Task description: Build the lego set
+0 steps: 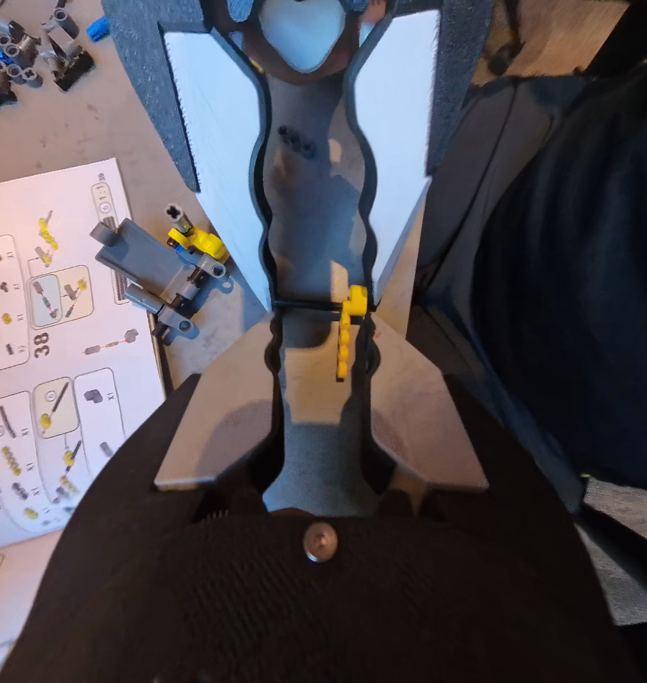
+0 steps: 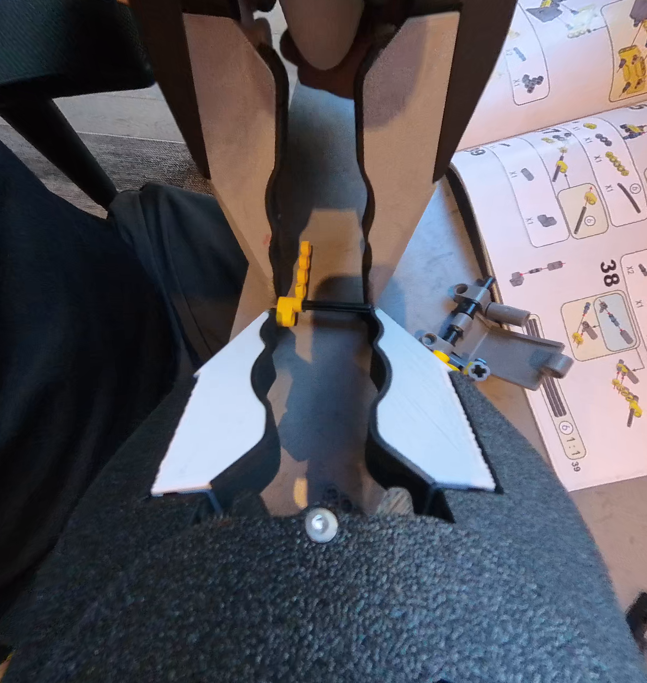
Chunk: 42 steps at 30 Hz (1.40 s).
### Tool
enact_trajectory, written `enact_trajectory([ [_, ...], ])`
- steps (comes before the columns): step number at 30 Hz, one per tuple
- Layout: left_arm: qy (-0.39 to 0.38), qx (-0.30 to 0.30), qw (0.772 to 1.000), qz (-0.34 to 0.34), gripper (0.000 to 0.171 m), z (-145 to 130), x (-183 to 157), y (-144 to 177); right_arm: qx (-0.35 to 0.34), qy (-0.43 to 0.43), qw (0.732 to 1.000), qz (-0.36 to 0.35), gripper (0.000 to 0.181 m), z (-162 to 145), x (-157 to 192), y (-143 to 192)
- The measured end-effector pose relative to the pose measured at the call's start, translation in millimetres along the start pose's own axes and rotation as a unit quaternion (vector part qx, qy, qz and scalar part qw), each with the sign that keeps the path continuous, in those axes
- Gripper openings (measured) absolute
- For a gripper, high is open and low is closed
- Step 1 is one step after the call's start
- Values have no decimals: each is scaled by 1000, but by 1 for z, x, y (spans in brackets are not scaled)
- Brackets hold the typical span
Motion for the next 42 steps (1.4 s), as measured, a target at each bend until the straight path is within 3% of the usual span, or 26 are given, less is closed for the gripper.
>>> enact_trajectory([
  [4,-24,19,997,74,50,1,5,7,-5,4,1000,-2,49,-1,2,0],
  [10,-16,7,999,32,56,2,-7,-2,-11,17,1000,-9,49,-1,4,-1],
  [34,-51,25,997,59,47,5,-7,-4,27,57,998,-14,46,1,11,-2],
  [35,-49,20,995,85,46,7,-1,-3,31,74,997,14,6,0,20,-2],
  [38,-86,26,993,82,47,7,-3,-2,44,133,990,-24,6,1,21,-3],
  [42,-33,-23,997,59,48,4,2,-4,31,37,998,38,8,-1,13,0],
])
Point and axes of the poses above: each gripper's, where its closed fingertips meet, y back along the fingers, z out of its top, x = y × z across the jaws, the point moved 3 cm from there along y, back along the fingers, and after that the axes turned 2 degrees about x, right-handed, at the moved point
